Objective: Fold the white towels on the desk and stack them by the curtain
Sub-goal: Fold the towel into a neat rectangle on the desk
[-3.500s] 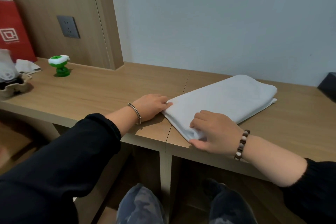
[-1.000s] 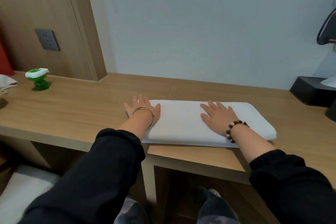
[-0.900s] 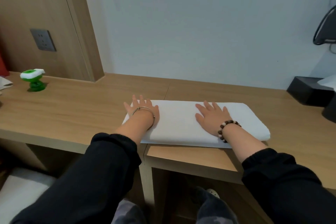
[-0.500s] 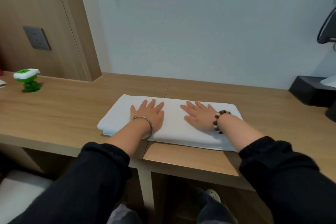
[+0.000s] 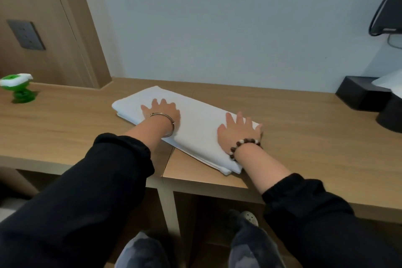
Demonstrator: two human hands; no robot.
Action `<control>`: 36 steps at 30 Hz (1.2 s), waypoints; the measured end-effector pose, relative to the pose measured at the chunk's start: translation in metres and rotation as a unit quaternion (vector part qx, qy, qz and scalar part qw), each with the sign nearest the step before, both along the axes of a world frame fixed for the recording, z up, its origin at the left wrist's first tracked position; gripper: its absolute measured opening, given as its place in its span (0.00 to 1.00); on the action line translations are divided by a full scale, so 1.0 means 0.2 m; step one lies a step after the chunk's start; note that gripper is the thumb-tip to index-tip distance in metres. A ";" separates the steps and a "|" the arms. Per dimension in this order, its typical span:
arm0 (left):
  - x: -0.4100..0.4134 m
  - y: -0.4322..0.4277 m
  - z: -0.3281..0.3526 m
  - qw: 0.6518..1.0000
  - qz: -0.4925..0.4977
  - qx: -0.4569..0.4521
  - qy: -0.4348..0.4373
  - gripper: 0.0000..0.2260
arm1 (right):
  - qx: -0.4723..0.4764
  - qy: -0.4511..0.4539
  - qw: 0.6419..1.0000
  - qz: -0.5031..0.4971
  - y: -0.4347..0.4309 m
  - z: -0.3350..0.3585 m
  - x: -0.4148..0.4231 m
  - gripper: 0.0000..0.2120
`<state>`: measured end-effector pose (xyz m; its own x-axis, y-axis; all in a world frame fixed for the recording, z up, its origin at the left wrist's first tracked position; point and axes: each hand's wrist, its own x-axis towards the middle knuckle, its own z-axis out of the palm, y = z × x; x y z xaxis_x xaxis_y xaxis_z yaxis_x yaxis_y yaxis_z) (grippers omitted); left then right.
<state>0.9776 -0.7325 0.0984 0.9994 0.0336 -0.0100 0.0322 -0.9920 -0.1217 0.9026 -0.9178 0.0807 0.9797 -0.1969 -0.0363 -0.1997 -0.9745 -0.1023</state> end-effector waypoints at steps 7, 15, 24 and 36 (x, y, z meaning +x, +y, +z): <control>-0.09 0.01 -0.09 0.994 -0.077 -0.084 0.008 0.23 | -0.024 -0.026 0.996 0.083 0.12 0.07 -0.07 0.24; -0.04 0.12 -0.10 0.989 -0.119 -0.081 0.028 0.23 | 0.322 0.015 0.937 0.136 -0.24 0.14 -0.08 0.14; -0.08 0.11 -0.10 0.991 -0.101 -0.091 0.006 0.23 | 0.217 -0.018 0.917 0.334 -0.11 0.15 -0.20 0.19; -0.33 0.25 -0.06 0.942 -0.191 -0.275 -0.024 0.16 | 0.121 -0.041 0.908 0.400 0.11 0.06 -0.32 0.24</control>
